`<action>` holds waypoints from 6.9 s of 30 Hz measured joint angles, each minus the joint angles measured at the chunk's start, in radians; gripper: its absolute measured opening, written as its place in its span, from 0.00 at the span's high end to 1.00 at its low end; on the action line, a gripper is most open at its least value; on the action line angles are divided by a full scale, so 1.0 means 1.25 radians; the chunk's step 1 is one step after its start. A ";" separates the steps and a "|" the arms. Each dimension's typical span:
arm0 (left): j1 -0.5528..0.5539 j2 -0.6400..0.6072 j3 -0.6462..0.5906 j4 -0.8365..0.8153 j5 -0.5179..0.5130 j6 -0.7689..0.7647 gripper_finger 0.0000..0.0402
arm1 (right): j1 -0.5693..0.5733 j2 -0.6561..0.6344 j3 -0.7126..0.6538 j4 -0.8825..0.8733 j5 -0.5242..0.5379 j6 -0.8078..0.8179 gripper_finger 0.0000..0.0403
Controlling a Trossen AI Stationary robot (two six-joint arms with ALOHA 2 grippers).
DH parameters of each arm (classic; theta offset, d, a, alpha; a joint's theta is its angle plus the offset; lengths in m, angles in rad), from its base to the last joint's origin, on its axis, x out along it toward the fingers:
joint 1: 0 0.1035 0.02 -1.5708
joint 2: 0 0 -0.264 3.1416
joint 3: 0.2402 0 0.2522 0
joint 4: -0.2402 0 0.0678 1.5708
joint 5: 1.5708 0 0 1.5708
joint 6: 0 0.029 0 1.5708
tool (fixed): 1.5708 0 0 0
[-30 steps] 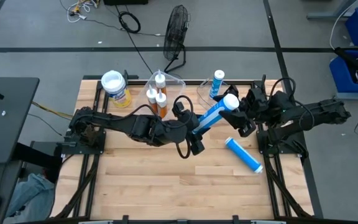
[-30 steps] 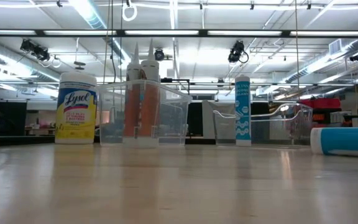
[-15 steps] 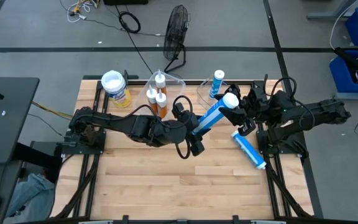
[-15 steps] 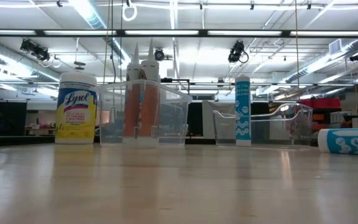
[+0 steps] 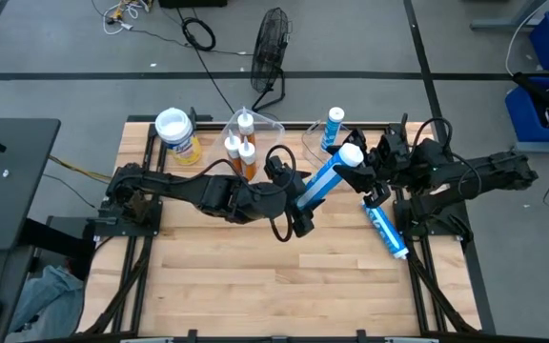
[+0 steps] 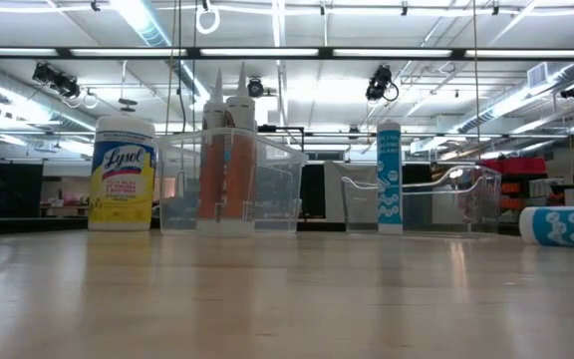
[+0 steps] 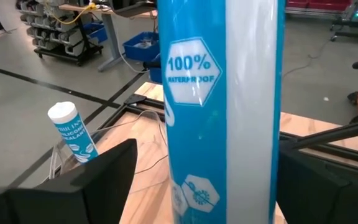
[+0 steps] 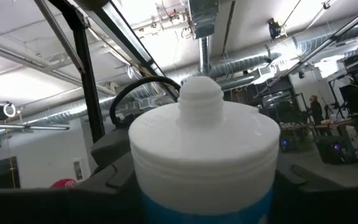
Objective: Pick & place silicon tubes, Sealant and Lysol wipes
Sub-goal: Put the left blue sealant into the right transparent bin, then put the blue sealant into the right transparent bin
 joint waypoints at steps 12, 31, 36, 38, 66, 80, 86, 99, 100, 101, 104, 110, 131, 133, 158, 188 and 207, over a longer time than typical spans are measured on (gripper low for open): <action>0.001 0.000 0.000 0.003 -0.009 0.015 0.16 | -0.030 -0.039 0.000 -0.095 0.008 -0.007 0.48; 0.001 0.000 0.000 0.000 -0.016 0.013 0.16 | -0.032 -0.120 0.000 -0.300 0.143 -0.105 0.48; 0.001 0.000 0.000 -0.001 -0.029 0.014 0.16 | -0.033 -0.171 0.000 -0.372 0.220 -0.146 0.48; 0.001 0.000 0.000 -0.001 -0.033 0.014 0.16 | -0.037 -0.195 0.000 -0.396 0.252 -0.164 0.48; 0.024 0.000 0.000 -0.001 -0.027 0.013 0.16 | -0.201 -0.380 -0.128 -0.535 0.412 -0.172 0.48; 0.037 0.000 0.000 -0.012 -0.026 0.015 0.16 | -0.337 -0.397 -0.264 -0.464 0.413 -0.147 0.48; 0.045 0.000 0.000 -0.013 -0.026 0.015 0.16 | -0.391 -0.373 -0.352 -0.340 0.413 -0.131 0.48; 0.058 0.000 0.000 -0.013 -0.026 0.015 0.18 | -0.494 -0.220 -0.418 -0.230 0.360 -0.115 0.48; 0.058 0.000 0.000 -0.014 -0.026 0.015 0.18 | -0.500 -0.207 -0.418 -0.225 0.361 -0.116 0.48; 0.058 0.000 0.000 -0.014 -0.026 0.015 0.18 | -0.505 -0.195 -0.418 -0.223 0.361 -0.116 0.48; 0.058 0.000 0.000 -0.014 -0.026 0.015 0.18 | -0.518 -0.161 -0.418 -0.208 0.361 -0.110 0.48; 0.057 0.000 0.000 -0.013 -0.026 0.015 0.18 | -0.508 -0.128 -0.418 -0.125 0.341 -0.082 0.48; 0.057 0.000 0.000 -0.013 -0.026 0.037 0.18 | -0.434 0.069 -0.418 0.026 0.343 -0.088 0.48; 0.057 0.000 0.000 -0.014 -0.026 0.037 0.18 | -0.431 0.076 -0.418 0.027 0.348 -0.088 0.48; 0.057 0.000 0.000 -0.025 0.000 0.037 0.18 | -0.429 0.177 -0.417 0.105 0.371 -0.088 0.48; 0.057 0.000 0.000 -0.025 0.012 0.037 0.18 | -0.393 0.198 -0.416 0.076 0.362 -0.131 0.23; 0.052 0.000 0.000 -0.024 0.015 0.058 0.18 | -0.360 -0.163 -0.412 -0.110 0.392 -0.214 0.23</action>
